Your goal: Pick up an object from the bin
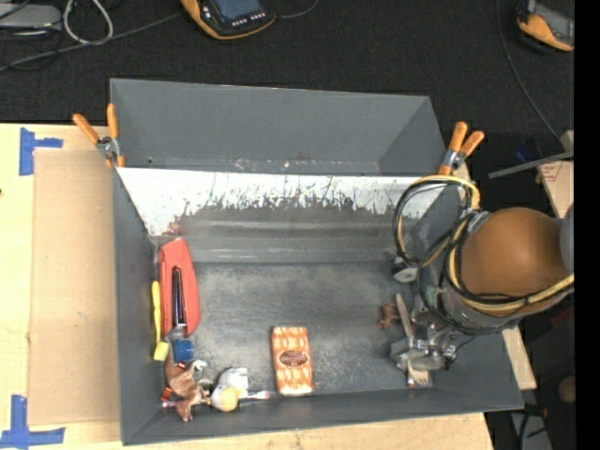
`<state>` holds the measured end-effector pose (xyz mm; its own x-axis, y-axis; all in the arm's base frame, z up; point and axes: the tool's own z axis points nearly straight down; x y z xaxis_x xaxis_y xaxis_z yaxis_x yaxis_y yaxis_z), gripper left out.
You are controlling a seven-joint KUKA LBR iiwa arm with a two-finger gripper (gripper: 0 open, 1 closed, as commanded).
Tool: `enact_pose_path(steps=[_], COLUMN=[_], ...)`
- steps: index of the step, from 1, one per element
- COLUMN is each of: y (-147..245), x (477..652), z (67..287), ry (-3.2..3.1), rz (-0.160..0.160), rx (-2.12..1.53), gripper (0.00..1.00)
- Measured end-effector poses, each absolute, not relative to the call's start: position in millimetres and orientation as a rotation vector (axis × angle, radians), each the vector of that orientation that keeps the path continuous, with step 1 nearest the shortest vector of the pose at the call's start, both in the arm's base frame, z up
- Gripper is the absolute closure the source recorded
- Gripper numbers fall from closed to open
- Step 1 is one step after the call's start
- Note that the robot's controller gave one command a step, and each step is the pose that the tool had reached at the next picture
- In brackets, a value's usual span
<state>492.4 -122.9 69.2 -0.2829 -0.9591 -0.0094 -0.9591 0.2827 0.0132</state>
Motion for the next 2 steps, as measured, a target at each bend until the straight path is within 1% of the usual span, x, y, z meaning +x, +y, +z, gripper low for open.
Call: enact_pose_path(steps=[1,2], y=[-122.8,-120.9], x=[492.4,489.8], z=[69.2,102.4], ry=[-2.515,-2.513], rz=[-0.025,-0.039], rx=[1.882,1.876], gripper=[1.00,1.00])
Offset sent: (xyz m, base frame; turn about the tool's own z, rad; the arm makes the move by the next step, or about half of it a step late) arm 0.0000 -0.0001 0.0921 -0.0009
